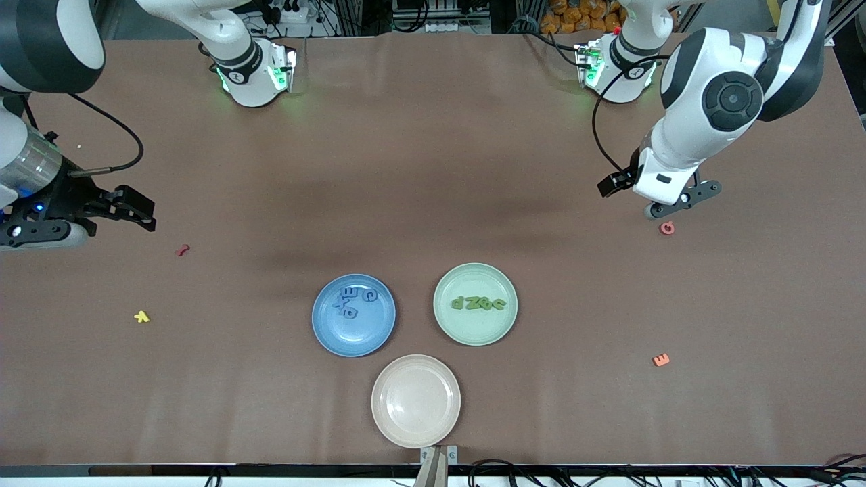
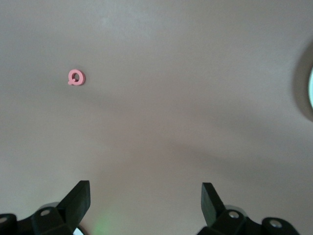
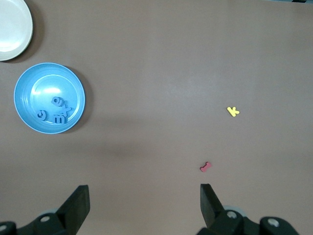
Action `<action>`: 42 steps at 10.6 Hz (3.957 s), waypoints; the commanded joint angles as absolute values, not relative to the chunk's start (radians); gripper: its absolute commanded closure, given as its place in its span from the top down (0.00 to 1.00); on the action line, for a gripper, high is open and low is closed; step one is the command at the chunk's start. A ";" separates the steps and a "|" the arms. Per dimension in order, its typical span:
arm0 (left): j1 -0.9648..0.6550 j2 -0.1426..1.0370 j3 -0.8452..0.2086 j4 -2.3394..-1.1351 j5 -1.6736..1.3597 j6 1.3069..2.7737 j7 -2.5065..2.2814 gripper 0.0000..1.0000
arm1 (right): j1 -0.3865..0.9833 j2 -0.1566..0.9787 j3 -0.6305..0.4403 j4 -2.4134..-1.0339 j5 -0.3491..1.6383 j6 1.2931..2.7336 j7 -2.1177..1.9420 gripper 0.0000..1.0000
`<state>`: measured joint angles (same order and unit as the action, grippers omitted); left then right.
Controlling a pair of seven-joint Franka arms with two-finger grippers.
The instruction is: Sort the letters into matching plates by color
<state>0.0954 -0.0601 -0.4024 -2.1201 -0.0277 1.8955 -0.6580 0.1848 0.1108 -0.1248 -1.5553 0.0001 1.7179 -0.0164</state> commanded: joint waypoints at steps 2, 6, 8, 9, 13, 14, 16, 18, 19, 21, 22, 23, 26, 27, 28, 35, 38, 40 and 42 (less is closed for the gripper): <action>0.135 -0.081 -0.390 -2.018 -0.048 1.893 -0.482 1.00 | 0.176 0.109 -0.129 -1.543 0.026 1.686 -0.005 1.00; 0.146 -0.071 -0.388 -1.857 -0.002 1.810 -0.370 1.00 | 0.172 0.103 -0.133 -1.520 0.029 1.642 -0.009 1.00; 0.150 -0.057 -0.388 -1.774 0.047 1.754 -0.336 1.00 | 0.153 0.104 -0.132 -1.520 0.031 1.640 -0.008 1.00; 0.152 -0.048 -0.388 -1.737 0.061 1.726 -0.333 1.00 | 0.155 0.104 -0.132 -1.520 0.025 1.640 -0.006 1.00; 0.166 -0.043 -0.374 -1.690 0.101 1.704 -0.327 1.00 | 0.166 0.106 -0.130 -1.520 0.018 1.640 0.000 1.00; 0.166 -0.041 -0.374 -1.690 0.101 1.704 -0.325 1.00 | 0.158 0.106 -0.129 -1.522 0.020 1.640 0.000 1.00; 0.182 -0.029 -0.373 -1.684 0.095 1.704 -0.310 1.00 | 0.160 0.106 -0.130 -1.523 0.020 1.640 -0.002 1.00; 0.198 -0.022 -0.364 -1.669 0.087 1.704 -0.260 1.00 | 0.163 0.106 -0.130 -1.523 0.018 1.640 -0.002 1.00; 0.199 -0.021 -0.344 -1.667 0.084 1.706 -0.220 1.00 | 0.161 0.107 -0.130 -1.525 0.018 1.640 -0.002 1.00; 0.207 -0.026 -0.327 -1.664 0.054 1.704 -0.174 1.00 | 0.166 0.106 -0.130 -1.522 0.018 1.640 -0.002 1.00; 0.190 -0.028 -0.304 -1.666 0.045 1.704 -0.158 1.00 | 0.164 0.107 -0.130 -1.523 0.018 1.640 -0.002 1.00; 0.148 -0.032 -0.269 -1.669 0.044 1.704 -0.155 1.00 | 0.160 0.107 -0.130 -1.525 0.018 1.640 -0.002 1.00; -0.066 -0.046 -0.066 -1.672 0.043 1.675 -0.109 1.00 | 0.160 0.107 -0.130 -1.525 0.018 1.640 -0.002 1.00; -0.069 -0.046 -0.061 -1.672 0.041 1.671 -0.060 1.00 | 0.161 0.107 -0.130 -1.525 0.018 1.640 -0.002 1.00; -0.071 -0.045 -0.054 -1.674 0.032 1.671 -0.037 1.00 | 0.160 0.107 -0.130 -1.523 0.018 1.640 -0.002 1.00; -0.092 -0.009 -0.006 -1.667 -0.057 1.701 0.055 1.00 | 0.155 0.109 -0.130 -1.522 0.018 1.640 -0.002 1.00; -0.092 0.031 -0.009 -1.663 -0.043 1.768 0.043 1.00 | 0.153 0.109 -0.130 -1.523 0.018 1.640 -0.002 1.00; -0.092 0.031 -0.011 -1.664 0.015 1.770 0.043 1.00 | 0.155 0.109 -0.130 -1.528 0.020 1.640 0.000 1.00; -0.092 0.031 -0.011 -1.663 0.020 1.772 0.041 1.00 | 0.153 0.109 -0.130 -1.525 0.020 1.640 -0.002 1.00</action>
<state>-0.0866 0.0301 -0.0132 -1.6807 -0.0093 1.7726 0.0420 0.1616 0.1107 -0.1352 -1.5300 0.0164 1.6489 -0.0119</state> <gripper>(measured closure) 0.000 0.000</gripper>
